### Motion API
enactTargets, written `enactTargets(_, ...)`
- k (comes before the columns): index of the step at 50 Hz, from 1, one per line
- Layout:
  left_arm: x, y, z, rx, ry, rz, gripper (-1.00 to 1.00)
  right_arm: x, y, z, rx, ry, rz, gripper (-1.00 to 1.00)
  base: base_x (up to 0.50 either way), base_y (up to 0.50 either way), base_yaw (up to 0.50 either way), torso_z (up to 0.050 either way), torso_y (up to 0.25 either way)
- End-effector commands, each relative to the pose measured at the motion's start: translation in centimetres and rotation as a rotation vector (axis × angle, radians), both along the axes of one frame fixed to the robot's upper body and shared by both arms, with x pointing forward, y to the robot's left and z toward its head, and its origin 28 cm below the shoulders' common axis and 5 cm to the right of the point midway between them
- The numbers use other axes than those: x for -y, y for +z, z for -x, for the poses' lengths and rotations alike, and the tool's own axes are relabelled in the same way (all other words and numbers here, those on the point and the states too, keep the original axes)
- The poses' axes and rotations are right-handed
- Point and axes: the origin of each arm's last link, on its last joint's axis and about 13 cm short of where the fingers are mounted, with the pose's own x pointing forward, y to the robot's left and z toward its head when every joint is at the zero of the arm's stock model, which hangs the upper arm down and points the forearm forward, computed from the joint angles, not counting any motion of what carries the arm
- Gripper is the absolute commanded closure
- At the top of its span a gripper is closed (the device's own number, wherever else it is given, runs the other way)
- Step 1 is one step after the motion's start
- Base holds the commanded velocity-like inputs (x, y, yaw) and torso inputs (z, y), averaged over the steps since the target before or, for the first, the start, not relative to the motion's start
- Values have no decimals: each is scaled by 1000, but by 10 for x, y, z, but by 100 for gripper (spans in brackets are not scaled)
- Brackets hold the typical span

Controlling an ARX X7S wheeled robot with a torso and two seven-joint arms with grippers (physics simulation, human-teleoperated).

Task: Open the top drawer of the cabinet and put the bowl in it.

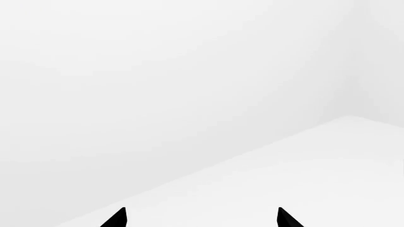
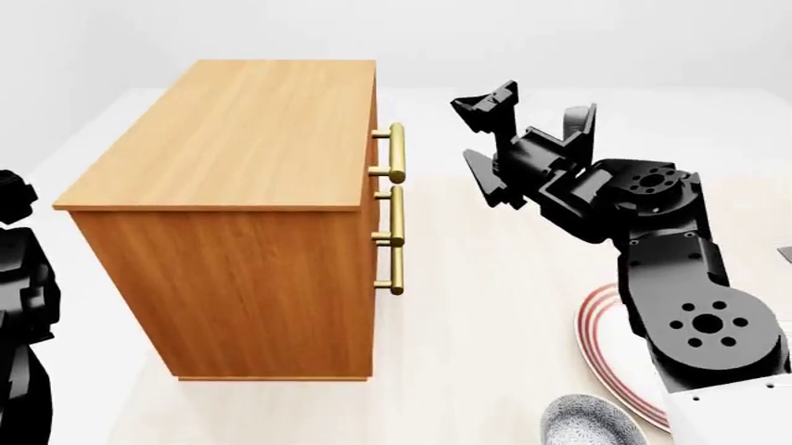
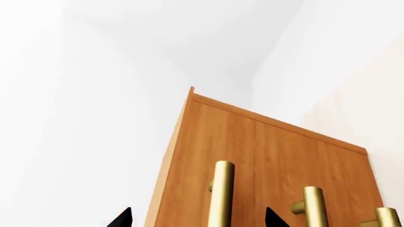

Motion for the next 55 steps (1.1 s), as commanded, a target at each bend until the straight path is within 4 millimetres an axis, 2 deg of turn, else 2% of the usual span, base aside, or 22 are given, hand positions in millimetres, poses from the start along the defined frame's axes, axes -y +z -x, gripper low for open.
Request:
enactTargets(1, 0, 0, 0, -3, -4, -1, -100, -8, -9, 1, -17, 25, 5, -100, 0, 0, 0, 0, 0)
enactTargets(55, -1, -3, 2, -1, -22, -8, -100, -43, -24, 5, -31, 140, 25, -100, 0, 0, 0, 0, 0)
